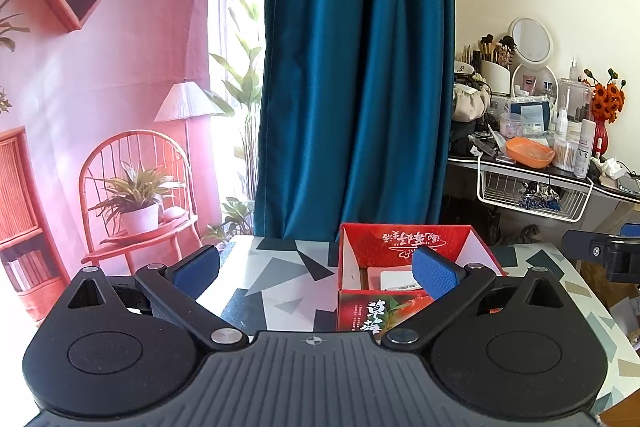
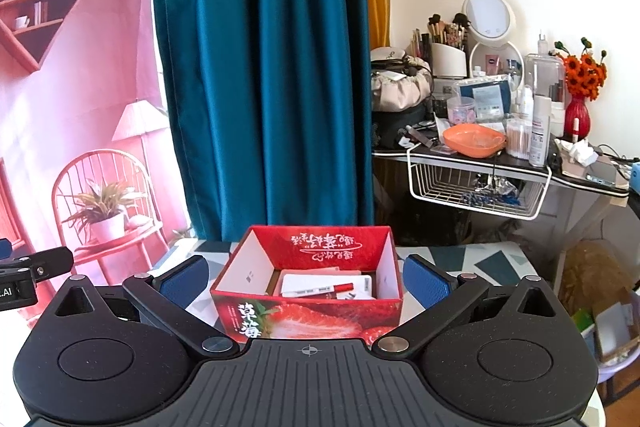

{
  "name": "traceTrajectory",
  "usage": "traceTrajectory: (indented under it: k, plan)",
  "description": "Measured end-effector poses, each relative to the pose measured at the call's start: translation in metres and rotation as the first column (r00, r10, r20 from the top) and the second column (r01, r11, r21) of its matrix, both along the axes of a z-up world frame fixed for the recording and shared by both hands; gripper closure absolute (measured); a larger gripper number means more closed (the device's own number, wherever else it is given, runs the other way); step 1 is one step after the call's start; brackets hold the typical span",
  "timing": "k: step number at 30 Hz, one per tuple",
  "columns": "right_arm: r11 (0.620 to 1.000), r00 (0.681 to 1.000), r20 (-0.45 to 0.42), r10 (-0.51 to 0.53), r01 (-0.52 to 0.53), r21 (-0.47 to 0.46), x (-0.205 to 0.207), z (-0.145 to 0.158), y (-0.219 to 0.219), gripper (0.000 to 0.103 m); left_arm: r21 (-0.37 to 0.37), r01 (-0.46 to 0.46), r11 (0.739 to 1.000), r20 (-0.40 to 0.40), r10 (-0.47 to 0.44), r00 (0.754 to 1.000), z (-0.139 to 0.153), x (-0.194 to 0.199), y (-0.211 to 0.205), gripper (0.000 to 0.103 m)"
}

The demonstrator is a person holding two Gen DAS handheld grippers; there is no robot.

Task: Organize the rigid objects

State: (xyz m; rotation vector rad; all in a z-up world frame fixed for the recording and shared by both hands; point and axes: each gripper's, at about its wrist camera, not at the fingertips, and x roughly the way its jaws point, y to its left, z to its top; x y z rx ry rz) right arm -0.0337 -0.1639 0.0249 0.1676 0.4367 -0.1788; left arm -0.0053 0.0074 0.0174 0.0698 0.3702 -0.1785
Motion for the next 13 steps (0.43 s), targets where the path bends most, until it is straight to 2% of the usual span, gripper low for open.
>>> traceTrajectory:
  k: [13]
  plan:
    - [1.000,1.000,-0.010,-0.006,0.006,0.000,-0.0002,-0.0029,-0.0012,0.000,0.001,0.019,1.000,0.012,-0.019,1.000,0.0005,-0.0038,-0.0025,0.000]
